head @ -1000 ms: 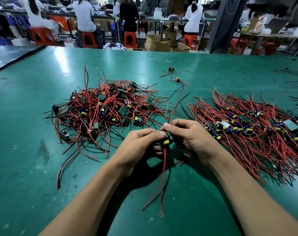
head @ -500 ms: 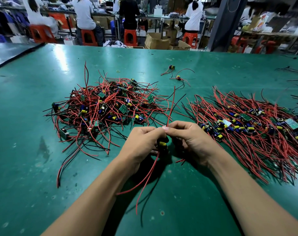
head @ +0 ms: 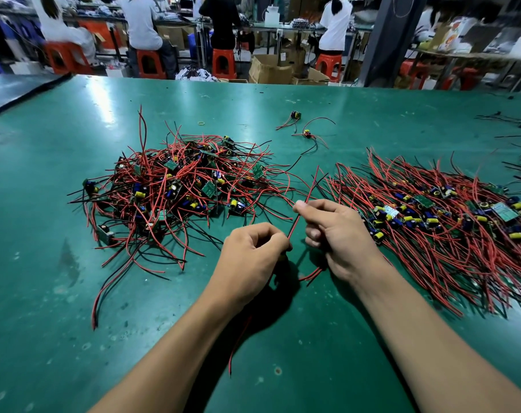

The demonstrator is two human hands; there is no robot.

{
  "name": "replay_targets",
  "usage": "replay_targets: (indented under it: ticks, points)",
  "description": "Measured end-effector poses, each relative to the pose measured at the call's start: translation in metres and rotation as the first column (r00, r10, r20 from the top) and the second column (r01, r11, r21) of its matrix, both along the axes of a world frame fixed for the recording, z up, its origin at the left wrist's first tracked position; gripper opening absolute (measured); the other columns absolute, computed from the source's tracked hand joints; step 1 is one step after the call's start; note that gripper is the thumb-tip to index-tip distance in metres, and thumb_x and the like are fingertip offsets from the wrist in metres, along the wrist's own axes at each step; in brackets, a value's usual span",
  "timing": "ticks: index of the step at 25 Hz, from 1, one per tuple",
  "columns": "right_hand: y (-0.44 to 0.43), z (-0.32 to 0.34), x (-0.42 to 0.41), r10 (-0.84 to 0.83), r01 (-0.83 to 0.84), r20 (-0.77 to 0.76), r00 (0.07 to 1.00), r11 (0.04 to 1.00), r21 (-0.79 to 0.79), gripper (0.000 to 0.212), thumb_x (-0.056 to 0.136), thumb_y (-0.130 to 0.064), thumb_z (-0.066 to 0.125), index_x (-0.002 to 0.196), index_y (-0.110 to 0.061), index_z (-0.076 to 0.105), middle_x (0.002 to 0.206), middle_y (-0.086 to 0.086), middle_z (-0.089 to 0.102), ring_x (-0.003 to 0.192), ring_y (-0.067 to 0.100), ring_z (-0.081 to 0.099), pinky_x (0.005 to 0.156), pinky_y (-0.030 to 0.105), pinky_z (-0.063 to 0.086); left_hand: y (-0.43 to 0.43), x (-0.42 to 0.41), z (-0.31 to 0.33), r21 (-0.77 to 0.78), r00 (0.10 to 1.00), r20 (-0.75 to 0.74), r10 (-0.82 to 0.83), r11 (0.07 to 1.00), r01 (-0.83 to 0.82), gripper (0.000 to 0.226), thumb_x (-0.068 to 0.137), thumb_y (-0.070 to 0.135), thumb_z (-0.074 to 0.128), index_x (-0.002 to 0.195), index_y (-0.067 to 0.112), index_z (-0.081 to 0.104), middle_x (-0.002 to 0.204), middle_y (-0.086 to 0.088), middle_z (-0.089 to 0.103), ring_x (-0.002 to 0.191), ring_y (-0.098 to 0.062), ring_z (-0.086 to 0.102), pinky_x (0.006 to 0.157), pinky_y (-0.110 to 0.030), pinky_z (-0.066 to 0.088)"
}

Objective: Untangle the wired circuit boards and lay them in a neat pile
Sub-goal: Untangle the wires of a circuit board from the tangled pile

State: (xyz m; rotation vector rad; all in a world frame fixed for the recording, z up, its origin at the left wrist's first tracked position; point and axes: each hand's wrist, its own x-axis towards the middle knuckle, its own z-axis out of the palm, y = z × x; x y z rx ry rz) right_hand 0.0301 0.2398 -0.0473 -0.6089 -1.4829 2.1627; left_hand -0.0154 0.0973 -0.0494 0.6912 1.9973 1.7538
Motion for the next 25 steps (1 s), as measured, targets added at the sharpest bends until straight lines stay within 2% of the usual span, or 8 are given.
replay_targets:
  ticks: [2,6,12,14,17,22,25]
  points:
    - [0.0,0.002,-0.001,-0.04,0.038,-0.038,0.998,0.997,-0.067,0.015,0.089,-0.002,0.067,0.084,-0.009,0.055,0.083,0.013,0.051,0.037,0.004,0.035,0.035,0.016,0.028,-0.001,0.0,-0.001,0.007,1.0,-0.013,0.007,1.0,-0.007,0.018,0.086,0.009,0.061,0.069,0.005,0.067,0.055,-0.003,0.058,0.05,-0.013,0.05,0.052,-0.022,0.038]
    - [0.011,0.009,0.001,-0.125,0.107,-0.068,0.99,0.968,-0.226,0.006,0.094,-0.007,0.061,0.095,-0.006,0.056,0.055,-0.006,0.054,0.037,0.001,0.033,0.035,0.014,0.026,-0.003,0.004,0.002,-0.005,0.999,-0.05,-0.012,1.0,0.012,0.019,0.086,0.01,0.061,0.069,0.005,0.066,0.058,-0.007,0.052,0.054,-0.015,0.045,0.054,-0.026,0.034]
    - [0.015,0.019,0.008,-0.003,-0.066,-0.143,0.99,0.875,-0.479,0.023,0.089,-0.022,0.061,0.075,-0.004,0.064,0.061,-0.004,0.041,0.036,0.002,0.03,0.034,0.013,0.026,-0.006,0.004,0.006,0.009,0.999,-0.018,-0.037,0.999,0.037,0.018,0.087,0.007,0.06,0.071,0.0,0.066,0.062,-0.01,0.053,0.059,-0.017,0.046,0.058,-0.028,0.037]
    - [0.019,0.021,0.011,0.008,-0.099,-0.179,0.984,0.858,-0.504,0.023,0.085,-0.023,0.063,0.072,-0.004,0.066,0.062,-0.004,0.041,0.037,0.002,0.03,0.034,0.012,0.025,-0.006,0.005,0.007,0.009,0.999,-0.015,-0.048,0.999,0.049,0.018,0.086,0.006,0.06,0.071,0.0,0.066,0.061,-0.008,0.055,0.059,-0.017,0.048,0.057,-0.025,0.039]
    - [0.02,0.022,0.011,-0.004,-0.098,-0.194,0.981,0.851,-0.515,0.022,0.09,-0.021,0.059,0.077,-0.005,0.064,0.064,-0.004,0.041,0.037,0.002,0.031,0.035,0.011,0.024,-0.006,0.004,0.008,0.013,0.998,-0.009,-0.056,0.998,0.056,0.018,0.087,0.005,0.059,0.071,-0.001,0.066,0.059,-0.008,0.057,0.057,-0.017,0.051,0.056,-0.023,0.042]
    - [0.024,0.023,0.014,0.031,-0.174,-0.235,0.971,0.767,-0.617,0.025,0.081,-0.019,0.061,0.06,-0.006,0.064,0.061,-0.003,0.046,0.033,0.003,0.031,0.033,0.014,0.023,-0.006,0.005,0.006,0.006,0.997,-0.004,-0.076,0.997,0.076,0.02,0.087,0.004,0.058,0.069,0.002,0.067,0.057,-0.007,0.058,0.054,-0.014,0.053,0.055,-0.021,0.043]
    - [0.024,0.023,0.013,0.034,-0.148,-0.21,0.977,0.82,-0.553,0.025,0.083,-0.021,0.062,0.064,-0.005,0.066,0.061,-0.003,0.044,0.035,0.003,0.031,0.034,0.013,0.023,-0.007,0.003,0.005,0.008,0.997,-0.007,-0.072,0.997,0.072,0.02,0.087,0.005,0.059,0.069,0.002,0.067,0.058,-0.006,0.057,0.055,-0.013,0.051,0.055,-0.02,0.044]
